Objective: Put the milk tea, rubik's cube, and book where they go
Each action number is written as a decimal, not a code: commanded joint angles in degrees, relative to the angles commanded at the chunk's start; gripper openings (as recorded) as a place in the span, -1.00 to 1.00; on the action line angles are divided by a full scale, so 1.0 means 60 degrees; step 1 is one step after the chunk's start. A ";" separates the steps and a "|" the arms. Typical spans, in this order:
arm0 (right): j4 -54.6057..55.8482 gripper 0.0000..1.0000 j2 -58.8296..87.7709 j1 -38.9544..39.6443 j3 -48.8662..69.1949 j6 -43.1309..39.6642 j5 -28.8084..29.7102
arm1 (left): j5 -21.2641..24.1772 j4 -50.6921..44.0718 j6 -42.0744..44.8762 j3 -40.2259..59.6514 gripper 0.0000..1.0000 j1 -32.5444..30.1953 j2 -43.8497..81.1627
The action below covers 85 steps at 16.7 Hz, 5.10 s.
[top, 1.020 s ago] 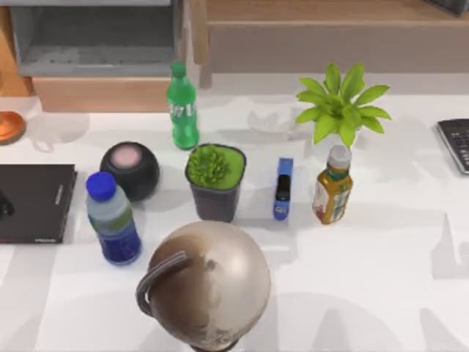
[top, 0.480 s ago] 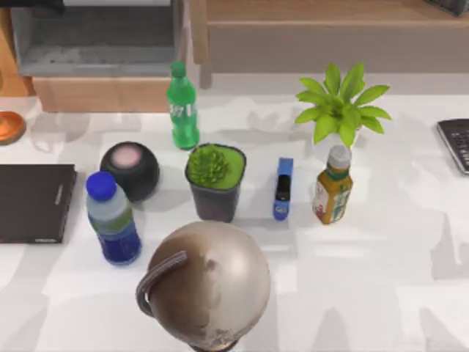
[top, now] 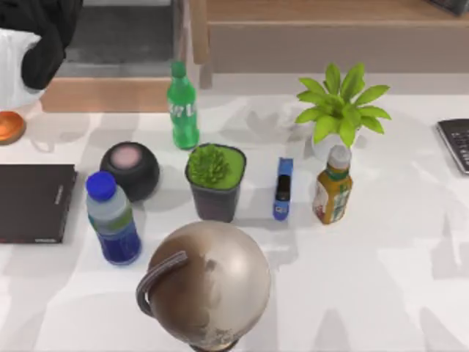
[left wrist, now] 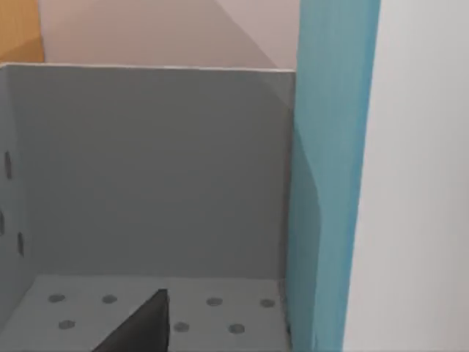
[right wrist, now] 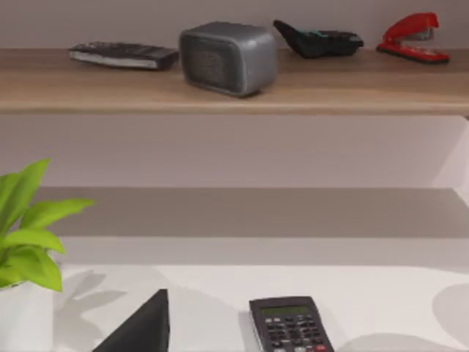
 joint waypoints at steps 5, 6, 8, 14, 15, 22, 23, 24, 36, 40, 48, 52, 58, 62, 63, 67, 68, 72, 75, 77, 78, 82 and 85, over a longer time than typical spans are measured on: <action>0.0000 1.00 0.0000 0.0000 0.0000 0.0000 0.0000 | -0.0087 0.0276 -0.0005 0.0537 1.00 -0.0118 0.0768; 0.0000 1.00 0.0000 0.0000 0.0000 0.0000 0.0000 | -0.0087 0.0276 -0.0005 0.0537 1.00 -0.0118 0.0768; 0.0000 1.00 0.0000 0.0000 0.0000 0.0000 0.0000 | -0.0074 0.0255 -0.0005 0.0488 1.00 -0.0067 0.0744; 0.0000 1.00 0.0000 0.0000 0.0000 0.0000 0.0000 | 0.0010 0.0047 -0.0009 0.1301 1.00 -0.0026 0.1309; 0.0000 1.00 0.0000 0.0000 0.0000 0.0000 0.0000 | 0.0026 -0.0002 -0.0010 0.1471 1.00 -0.0010 0.1422; 0.0000 1.00 0.0000 0.0000 0.0000 0.0000 0.0000 | 0.0070 -0.0152 -0.0011 0.1943 1.00 0.0025 0.1750; 0.0000 1.00 0.0000 0.0000 0.0000 0.0000 0.0000 | 0.0070 -0.0152 -0.0011 0.1943 0.85 0.0025 0.1750; 0.0000 1.00 0.0000 0.0000 0.0000 0.0000 0.0000 | 0.0070 -0.0152 -0.0011 0.1943 0.70 0.0025 0.1750; 0.0000 1.00 0.0000 0.0000 0.0000 0.0000 0.0000 | 0.0070 -0.0152 -0.0011 0.1943 -1.00 0.0025 0.1750; 0.0000 1.00 0.0000 0.0000 0.0000 0.0000 0.0000 | 0.0070 -0.0152 -0.0011 0.1943 -1.00 0.0025 0.1750; 0.0000 1.00 0.0000 0.0000 0.0000 0.0000 0.0000 | 0.0021 -0.0304 0.0004 0.1729 -1.00 -0.0013 0.1368; 0.0000 1.00 0.0000 0.0000 0.0000 0.0000 0.0000 | 0.0013 -0.0332 0.0017 0.1713 -1.00 -0.0020 0.1315; 0.0000 1.00 0.0000 0.0000 0.0000 0.0000 0.0000 | 0.0374 0.0340 0.1467 0.0852 -1.00 0.0268 -0.0084; 0.0000 1.00 0.0000 0.0000 0.0000 0.0000 0.0000 | 0.0951 0.1396 0.4245 -0.0506 -1.00 0.1183 -0.2473; 0.0000 1.00 0.0000 0.0000 0.0000 0.0000 0.0000 | 0.1147 0.1653 0.5126 -0.1010 -1.00 0.1453 -0.3104; 0.0000 1.00 0.0000 0.0000 0.0000 0.0000 0.0000 | 0.2023 0.2433 0.9061 -0.3821 -1.00 0.2737 -0.5089; 0.0000 1.00 0.0000 0.0000 0.0000 0.0000 0.0000 | 0.2262 0.2549 1.0062 -0.4652 -1.00 0.3069 -0.5390; 0.0000 1.00 0.0000 0.0000 0.0000 0.0000 0.0000 | 0.3237 0.2685 1.3683 -0.7742 -1.00 0.4238 -0.5647; 0.0000 1.00 0.0000 0.0000 0.0000 0.0000 0.0000 | 0.3884 0.2416 1.5522 -0.9240 -1.00 0.4810 -0.4834; 0.0000 1.00 0.0000 0.0000 0.0000 0.0000 0.0000 | 0.4264 0.2111 1.6250 -0.9733 -1.00 0.4957 -0.3957; 0.0000 1.00 0.0000 0.0000 0.0000 0.0000 0.0000 | 0.4426 0.1959 1.6463 -0.9830 -1.00 0.4978 -0.3552; 0.0000 1.00 0.0000 0.0000 0.0000 0.0000 0.0000 | 0.4688 0.1662 1.6606 -0.9747 -1.00 0.5022 -0.2889; 0.0000 1.00 0.0000 0.0000 0.0000 0.0000 0.0000 | 0.4688 0.1662 1.6606 -0.9747 -1.00 0.5022 -0.2889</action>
